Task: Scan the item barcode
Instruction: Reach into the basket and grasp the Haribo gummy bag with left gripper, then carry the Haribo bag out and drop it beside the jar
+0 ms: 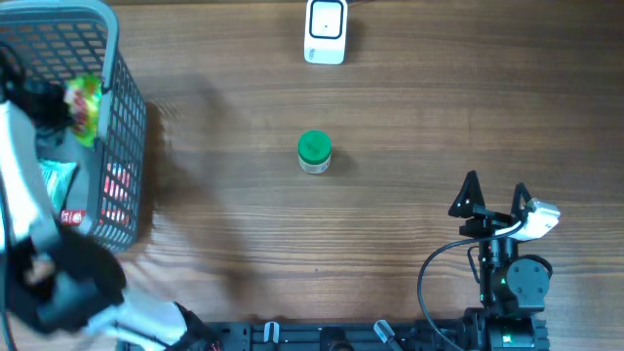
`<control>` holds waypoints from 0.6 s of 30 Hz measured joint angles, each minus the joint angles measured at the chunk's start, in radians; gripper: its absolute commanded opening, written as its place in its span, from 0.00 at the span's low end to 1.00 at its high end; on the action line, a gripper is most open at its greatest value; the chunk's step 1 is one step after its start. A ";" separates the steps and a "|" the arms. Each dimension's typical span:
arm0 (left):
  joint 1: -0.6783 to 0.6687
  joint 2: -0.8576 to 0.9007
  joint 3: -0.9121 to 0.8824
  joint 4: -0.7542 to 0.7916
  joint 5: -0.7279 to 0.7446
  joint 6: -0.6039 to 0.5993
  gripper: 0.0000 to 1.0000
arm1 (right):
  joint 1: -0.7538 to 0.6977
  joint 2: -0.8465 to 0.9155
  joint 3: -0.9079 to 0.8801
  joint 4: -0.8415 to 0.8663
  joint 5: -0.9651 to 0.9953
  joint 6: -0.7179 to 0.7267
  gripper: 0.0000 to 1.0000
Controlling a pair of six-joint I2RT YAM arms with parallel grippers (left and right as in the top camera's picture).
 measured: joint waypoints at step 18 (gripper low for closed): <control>-0.788 -0.492 -0.008 -0.137 -0.106 0.066 0.04 | 0.000 0.000 0.000 0.000 0.000 0.000 1.00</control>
